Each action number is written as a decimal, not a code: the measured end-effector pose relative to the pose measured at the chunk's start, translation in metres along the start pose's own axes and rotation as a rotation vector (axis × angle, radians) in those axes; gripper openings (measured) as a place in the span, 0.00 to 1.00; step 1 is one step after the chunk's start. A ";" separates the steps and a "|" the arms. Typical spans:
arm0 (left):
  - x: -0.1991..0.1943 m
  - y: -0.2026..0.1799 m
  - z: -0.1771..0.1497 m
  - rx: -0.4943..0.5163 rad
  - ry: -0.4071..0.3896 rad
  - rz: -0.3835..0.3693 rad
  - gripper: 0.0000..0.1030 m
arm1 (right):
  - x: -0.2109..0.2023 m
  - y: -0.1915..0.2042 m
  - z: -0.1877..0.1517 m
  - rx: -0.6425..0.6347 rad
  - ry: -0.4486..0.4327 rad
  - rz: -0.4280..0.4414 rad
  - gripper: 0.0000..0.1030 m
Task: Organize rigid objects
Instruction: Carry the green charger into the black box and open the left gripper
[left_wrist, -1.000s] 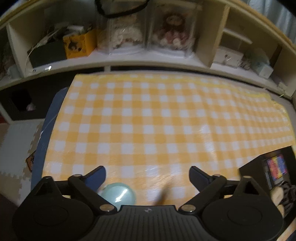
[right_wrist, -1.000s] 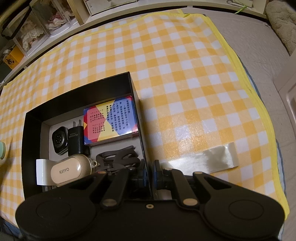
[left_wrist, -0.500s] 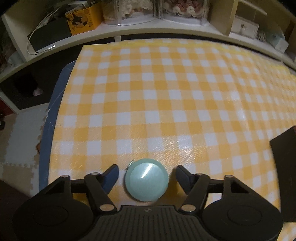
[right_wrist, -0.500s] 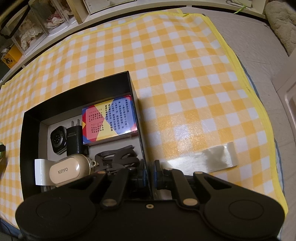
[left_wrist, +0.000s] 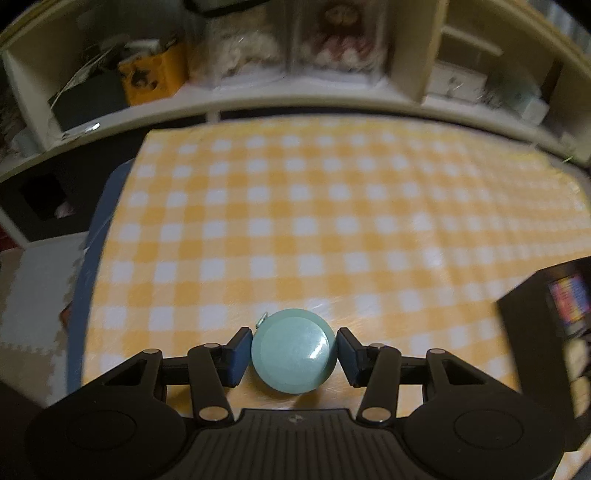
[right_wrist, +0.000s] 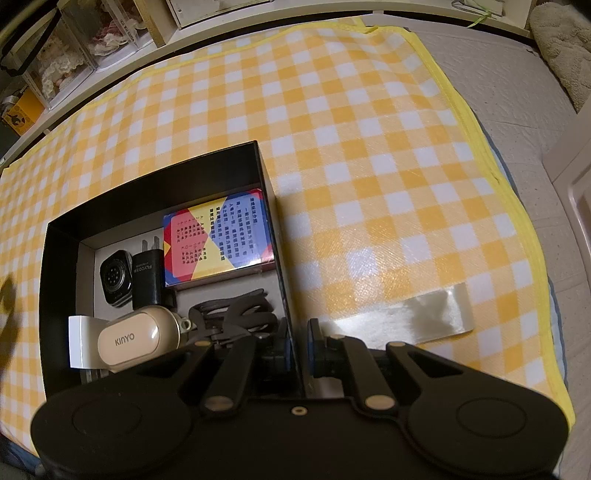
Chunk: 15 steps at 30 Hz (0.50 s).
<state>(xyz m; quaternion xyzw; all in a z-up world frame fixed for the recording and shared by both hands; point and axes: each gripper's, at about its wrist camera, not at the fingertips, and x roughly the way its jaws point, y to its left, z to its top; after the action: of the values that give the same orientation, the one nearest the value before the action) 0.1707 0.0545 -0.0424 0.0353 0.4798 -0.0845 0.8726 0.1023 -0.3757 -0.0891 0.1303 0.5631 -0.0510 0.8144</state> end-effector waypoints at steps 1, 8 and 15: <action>-0.004 -0.006 0.000 0.003 -0.012 -0.021 0.49 | 0.000 0.001 0.000 0.001 0.000 0.001 0.09; -0.026 -0.061 -0.002 0.028 -0.079 -0.182 0.49 | 0.000 0.001 0.001 -0.007 -0.007 0.006 0.06; -0.033 -0.126 0.009 0.114 -0.117 -0.284 0.49 | -0.001 0.002 0.000 -0.014 -0.010 0.008 0.06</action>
<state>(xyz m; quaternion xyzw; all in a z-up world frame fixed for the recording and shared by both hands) 0.1384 -0.0673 -0.0072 0.0115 0.4228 -0.2357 0.8750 0.1026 -0.3741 -0.0879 0.1263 0.5588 -0.0444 0.8184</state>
